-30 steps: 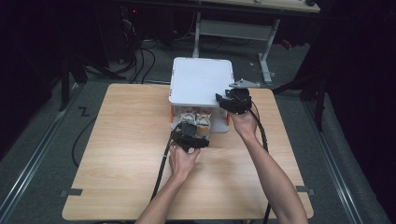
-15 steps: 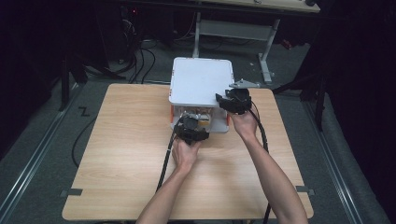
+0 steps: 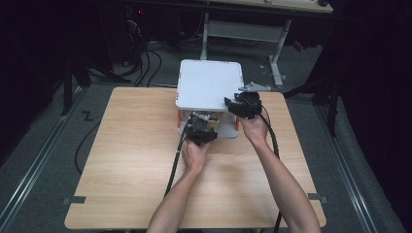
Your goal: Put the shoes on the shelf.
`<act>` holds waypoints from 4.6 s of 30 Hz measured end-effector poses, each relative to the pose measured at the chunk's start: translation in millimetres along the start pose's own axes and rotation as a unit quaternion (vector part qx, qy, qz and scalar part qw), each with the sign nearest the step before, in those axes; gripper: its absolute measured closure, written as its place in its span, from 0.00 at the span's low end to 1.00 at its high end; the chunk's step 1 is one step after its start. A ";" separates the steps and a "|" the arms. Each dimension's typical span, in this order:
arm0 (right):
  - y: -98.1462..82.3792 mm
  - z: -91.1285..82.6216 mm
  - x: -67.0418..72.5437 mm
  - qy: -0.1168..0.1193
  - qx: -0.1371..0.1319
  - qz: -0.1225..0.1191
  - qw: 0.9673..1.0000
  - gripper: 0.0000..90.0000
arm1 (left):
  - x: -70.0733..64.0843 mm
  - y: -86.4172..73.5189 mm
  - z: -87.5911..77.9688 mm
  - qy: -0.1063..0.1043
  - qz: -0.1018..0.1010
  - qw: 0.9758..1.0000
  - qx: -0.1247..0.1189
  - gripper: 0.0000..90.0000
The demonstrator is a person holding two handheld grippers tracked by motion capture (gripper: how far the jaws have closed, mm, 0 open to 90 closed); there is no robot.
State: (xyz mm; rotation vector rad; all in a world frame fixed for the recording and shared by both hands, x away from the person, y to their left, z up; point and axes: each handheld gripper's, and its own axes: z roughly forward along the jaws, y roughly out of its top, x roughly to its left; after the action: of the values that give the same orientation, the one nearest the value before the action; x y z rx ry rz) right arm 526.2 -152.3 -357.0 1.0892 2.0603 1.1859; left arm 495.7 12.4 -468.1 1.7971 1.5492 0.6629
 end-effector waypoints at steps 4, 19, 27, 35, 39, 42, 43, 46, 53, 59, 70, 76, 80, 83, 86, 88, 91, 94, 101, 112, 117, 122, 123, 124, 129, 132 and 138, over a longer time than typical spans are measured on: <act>0.3 0.0 0.2 -0.001 0.001 -0.001 1.000 0.59 | -0.5 3.2 2.8 0.001 -0.006 1.000 0.003 0.35; 0.3 -0.2 -0.3 0.001 -0.001 0.002 1.000 0.59 | 11.0 0.7 -13.0 -0.023 0.015 1.000 -0.009 0.31; -0.5 -5.2 -2.7 0.010 0.008 0.006 1.000 0.51 | 20.7 -3.7 -42.0 -0.057 0.036 0.997 -0.024 0.30; -5.1 -19.2 -5.1 0.017 0.001 0.013 1.000 0.51 | 38.0 -6.1 -77.3 -0.073 0.052 0.994 -0.066 0.32; -7.8 -29.9 -7.9 0.021 -0.004 0.014 1.000 0.51 | 45.9 -7.6 -93.1 -0.079 0.060 0.992 -0.077 0.33; -7.3 -40.2 -9.6 0.024 -0.004 0.013 1.000 0.51 | 51.5 -9.7 -103.5 -0.082 0.061 0.991 -0.086 0.33; -6.8 -44.0 -10.0 0.025 -0.005 0.014 1.000 0.51 | 53.1 -10.0 -106.4 -0.082 0.063 0.991 -0.088 0.33; -6.1 -54.2 -10.2 0.028 -0.011 0.012 0.999 0.51 | 57.2 -10.7 -114.9 -0.086 0.062 0.990 -0.094 0.33; -17.3 -77.9 -12.0 0.038 -0.027 0.017 0.999 0.50 | 67.3 -13.4 -136.3 -0.096 0.076 0.987 -0.107 0.33; -28.6 -95.7 -15.6 0.041 -0.036 0.017 0.998 0.50 | 78.1 -18.1 -150.0 -0.107 0.075 0.986 -0.109 0.34; -54.3 -118.5 -18.4 0.034 -0.041 0.012 0.998 0.50 | 94.7 -34.8 -162.7 -0.092 0.080 0.987 -0.104 0.34; -75.7 -125.1 -22.3 0.032 -0.038 0.024 0.998 0.50 | 103.4 -46.5 -167.2 -0.093 0.079 0.987 -0.102 0.33; -91.4 -132.0 -25.3 0.029 -0.036 0.034 0.998 0.50 | 108.9 -54.4 -168.9 -0.097 0.072 0.988 -0.100 0.34; -101.7 -136.2 -26.4 0.024 -0.035 0.039 0.998 0.50 | 112.1 -59.5 -168.6 -0.098 0.072 0.988 -0.097 0.34; -113.6 -139.3 -26.5 0.018 -0.029 0.040 0.999 0.50 | 116.0 -65.7 -167.7 -0.101 0.067 0.988 -0.094 0.34; -120.9 -139.8 -27.6 0.020 -0.023 0.045 0.999 0.50 | 118.1 -69.5 -167.0 -0.103 0.062 0.988 -0.092 0.34; -131.1 -138.8 -30.4 0.028 -0.013 0.061 0.998 0.51 | 120.9 -74.7 -165.4 -0.107 0.059 0.989 -0.086 0.33; -140.9 -136.7 -32.0 0.031 -0.001 0.072 0.997 0.52 | 123.6 -80.1 -163.4 -0.112 0.054 0.989 -0.085 0.33; -158.9 -133.1 -32.3 0.022 0.018 0.078 0.997 0.52 | 127.7 -90.5 -156.0 -0.110 0.044 0.990 -0.071 0.33; -179.5 -123.9 -33.9 0.004 0.044 0.073 0.996 0.53 | 133.5 -105.2 -140.9 -0.097 0.033 0.994 -0.044 0.34; -186.7 -117.6 -35.4 -0.003 0.057 0.073 0.996 0.53 | 138.1 -110.6 -133.0 -0.087 0.026 0.995 -0.031 0.34; -195.9 -112.7 -36.6 -0.012 0.069 0.073 0.995 0.53 | 140.3 -114.8 -127.3 -0.080 0.025 0.996 -0.026 0.34; -197.1 -111.9 -36.7 -0.013 0.071 0.073 0.995 0.53 | 140.6 -116.1 -126.1 -0.077 0.023 0.996 -0.023 0.34; -198.8 -110.5 -36.5 -0.015 0.073 0.074 0.994 0.53 | 141.0 -116.7 -125.2 -0.075 0.024 0.997 -0.023 0.34; -202.8 -105.0 -34.8 -0.025 0.083 0.067 0.994 0.53 | 142.0 -119.7 -119.9 -0.055 0.027 0.998 -0.012 0.34; -205.9 -101.5 -33.9 -0.028 0.088 0.066 0.994 0.52 | 142.4 -120.3 -116.5 -0.043 0.029 0.999 -0.007 0.34; -209.3 -98.9 -33.7 -0.038 0.094 0.062 0.993 0.52 | 140.9 -121.2 -112.2 -0.034 0.036 0.999 -0.003 0.34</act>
State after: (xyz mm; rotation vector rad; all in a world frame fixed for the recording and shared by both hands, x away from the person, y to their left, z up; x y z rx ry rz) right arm 390.1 -287.1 -491.2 1.3461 2.1041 1.0051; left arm 357.5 177.8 -493.5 1.8589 1.4433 0.6331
